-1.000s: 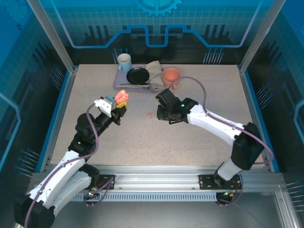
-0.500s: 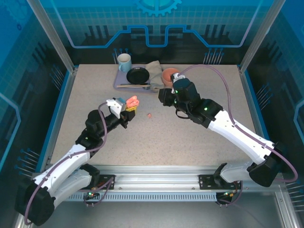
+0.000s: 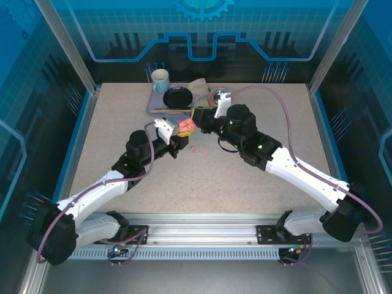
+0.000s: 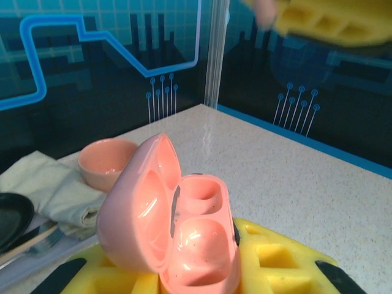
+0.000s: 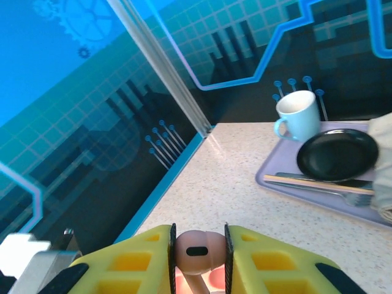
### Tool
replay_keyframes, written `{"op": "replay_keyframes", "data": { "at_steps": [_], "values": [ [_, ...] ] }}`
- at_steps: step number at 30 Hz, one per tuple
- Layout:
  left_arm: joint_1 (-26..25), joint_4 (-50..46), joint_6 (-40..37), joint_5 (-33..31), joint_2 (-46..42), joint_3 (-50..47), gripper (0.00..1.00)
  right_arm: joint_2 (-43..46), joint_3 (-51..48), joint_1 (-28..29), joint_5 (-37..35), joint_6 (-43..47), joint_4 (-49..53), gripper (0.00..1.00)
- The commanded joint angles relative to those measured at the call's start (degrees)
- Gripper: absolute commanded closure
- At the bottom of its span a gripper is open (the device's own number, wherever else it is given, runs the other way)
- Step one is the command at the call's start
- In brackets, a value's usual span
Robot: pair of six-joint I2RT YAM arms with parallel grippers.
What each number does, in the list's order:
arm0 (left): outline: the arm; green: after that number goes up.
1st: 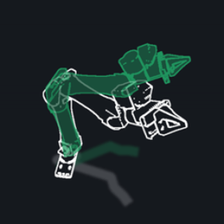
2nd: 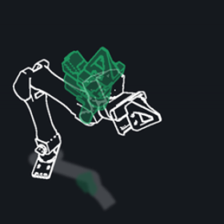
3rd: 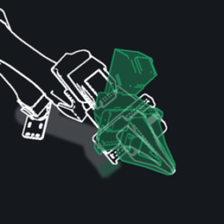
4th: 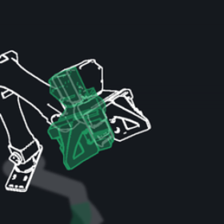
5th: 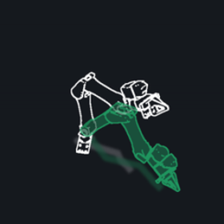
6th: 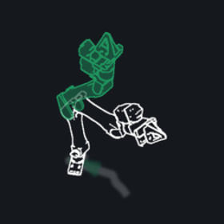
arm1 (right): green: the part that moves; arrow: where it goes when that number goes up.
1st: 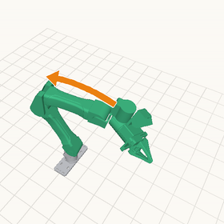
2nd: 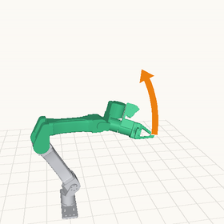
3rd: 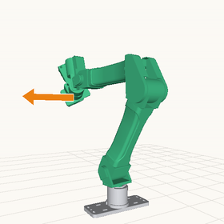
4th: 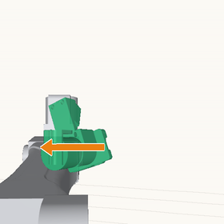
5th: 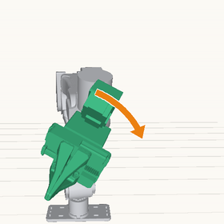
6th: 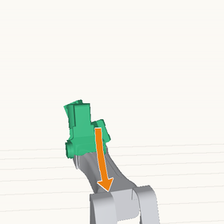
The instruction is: Insert the wireless bluetooth earbuds into the charging case
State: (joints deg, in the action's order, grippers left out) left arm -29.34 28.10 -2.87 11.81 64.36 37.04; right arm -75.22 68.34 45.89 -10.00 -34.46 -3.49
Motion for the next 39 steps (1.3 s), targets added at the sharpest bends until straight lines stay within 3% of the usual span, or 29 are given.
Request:
{"op": "replay_keyframes", "data": {
  "at_steps": [1,19,39],
  "values": [
    [-0.8,4.3,1.5,-0.6,1.3,3.3,1.0,1.6,-2.0,0.7,2.3,0.8,-9.5,0.75],
    [-4.5,6.4,3.3,-9.3,2.7,7.9,1.0,1.2,-7.7,2.6,0.0,-1.7,-20.4,0.77],
    [-5.3,6.4,2.9,-8.4,1.5,8.4,1.0,0.7,-9.7,3.3,-2.0,-2.7,-21.5,0.79]
  ]
}}
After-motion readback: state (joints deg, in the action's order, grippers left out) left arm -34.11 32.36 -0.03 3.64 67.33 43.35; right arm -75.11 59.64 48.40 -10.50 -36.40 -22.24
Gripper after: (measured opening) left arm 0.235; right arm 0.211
